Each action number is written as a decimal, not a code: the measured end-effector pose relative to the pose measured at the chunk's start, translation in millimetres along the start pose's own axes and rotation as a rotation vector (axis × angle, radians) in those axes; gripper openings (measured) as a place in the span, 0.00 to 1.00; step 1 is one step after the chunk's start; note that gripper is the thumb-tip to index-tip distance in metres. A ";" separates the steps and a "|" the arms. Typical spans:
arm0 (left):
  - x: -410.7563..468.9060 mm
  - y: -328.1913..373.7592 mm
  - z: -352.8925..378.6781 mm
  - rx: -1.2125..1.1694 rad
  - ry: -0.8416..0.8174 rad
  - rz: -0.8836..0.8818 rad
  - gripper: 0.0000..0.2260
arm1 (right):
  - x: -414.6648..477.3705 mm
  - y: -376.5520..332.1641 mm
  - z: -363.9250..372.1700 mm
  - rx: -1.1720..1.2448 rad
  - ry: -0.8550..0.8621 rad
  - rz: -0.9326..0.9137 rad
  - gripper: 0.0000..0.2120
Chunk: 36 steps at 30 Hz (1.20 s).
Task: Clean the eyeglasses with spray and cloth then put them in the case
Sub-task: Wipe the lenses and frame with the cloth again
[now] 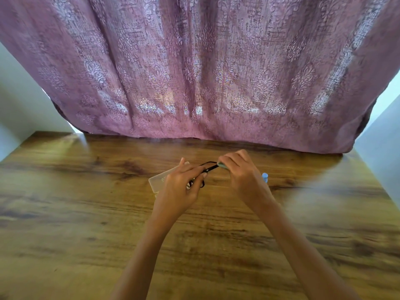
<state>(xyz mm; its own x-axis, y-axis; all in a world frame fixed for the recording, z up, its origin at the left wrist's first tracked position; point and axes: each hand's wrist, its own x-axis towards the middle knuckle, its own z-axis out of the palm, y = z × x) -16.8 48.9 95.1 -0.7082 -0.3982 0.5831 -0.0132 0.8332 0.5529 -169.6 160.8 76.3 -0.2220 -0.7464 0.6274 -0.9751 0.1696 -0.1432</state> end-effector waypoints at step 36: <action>-3.9 -24.3 -23.1 -0.529 -0.363 -0.526 0.12 | 26.3 -4.0 -25.2 1.507 0.088 1.091 0.03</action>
<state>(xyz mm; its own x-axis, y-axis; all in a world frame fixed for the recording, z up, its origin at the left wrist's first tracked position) 2.6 21.3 93.1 -0.8872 -0.4613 -0.0076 -0.1363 0.2463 0.9596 -171.6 156.7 112.7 -0.7180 -0.6747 -0.1710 0.3916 -0.1884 -0.9007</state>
